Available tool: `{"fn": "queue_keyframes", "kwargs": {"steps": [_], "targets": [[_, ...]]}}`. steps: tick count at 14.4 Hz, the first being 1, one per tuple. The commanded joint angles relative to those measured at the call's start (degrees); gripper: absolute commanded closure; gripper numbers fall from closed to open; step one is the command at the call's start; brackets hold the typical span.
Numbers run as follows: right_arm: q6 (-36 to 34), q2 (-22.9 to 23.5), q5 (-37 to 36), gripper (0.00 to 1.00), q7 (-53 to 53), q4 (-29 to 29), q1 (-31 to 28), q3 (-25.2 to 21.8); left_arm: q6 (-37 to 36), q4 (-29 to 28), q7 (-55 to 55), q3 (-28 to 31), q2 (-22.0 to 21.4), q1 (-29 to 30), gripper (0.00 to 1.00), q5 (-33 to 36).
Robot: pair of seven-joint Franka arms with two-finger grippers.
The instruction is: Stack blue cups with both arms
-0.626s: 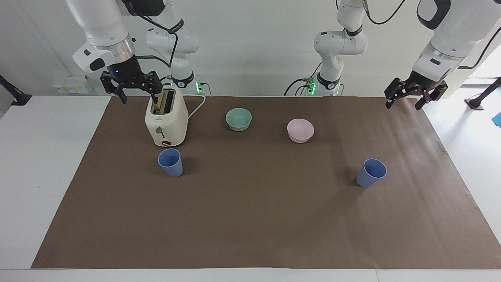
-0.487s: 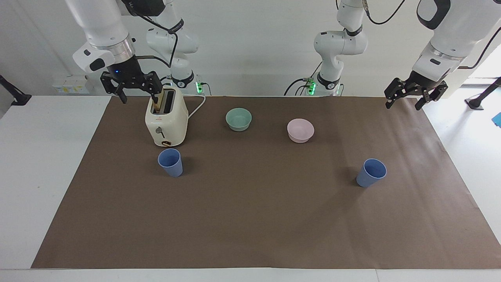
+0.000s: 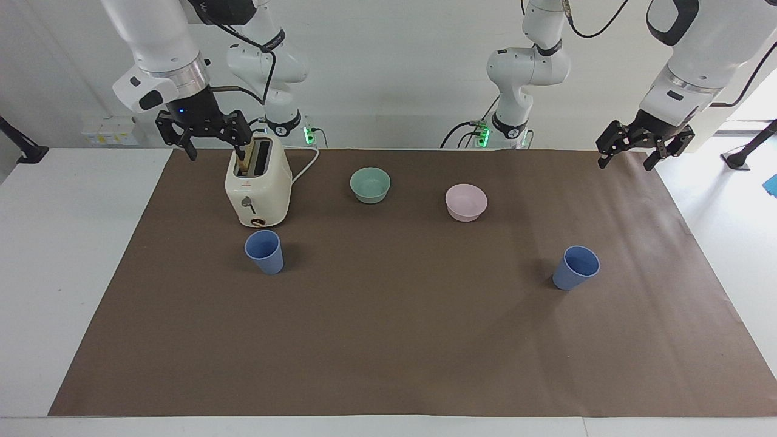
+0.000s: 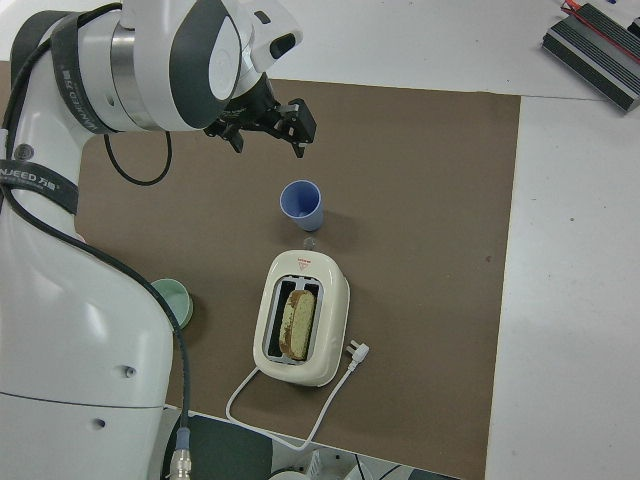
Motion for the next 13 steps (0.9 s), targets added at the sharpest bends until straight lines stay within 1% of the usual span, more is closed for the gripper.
{"fn": "queue_keyframes", "kwargs": {"steps": [1, 13], "targets": [[0.84, -1.21, 0.84, 0.0, -0.63, -1.44, -0.67, 0.27, -0.51, 0.12, 0.18, 0.13, -0.59, -0.28, 0.0, 0.65], [0.84, -1.21, 0.84, 0.0, -0.63, -1.44, -0.67, 0.27, -0.51, 0.12, 0.35, 0.21, -0.59, 0.25, 0.0, 0.65]]}}
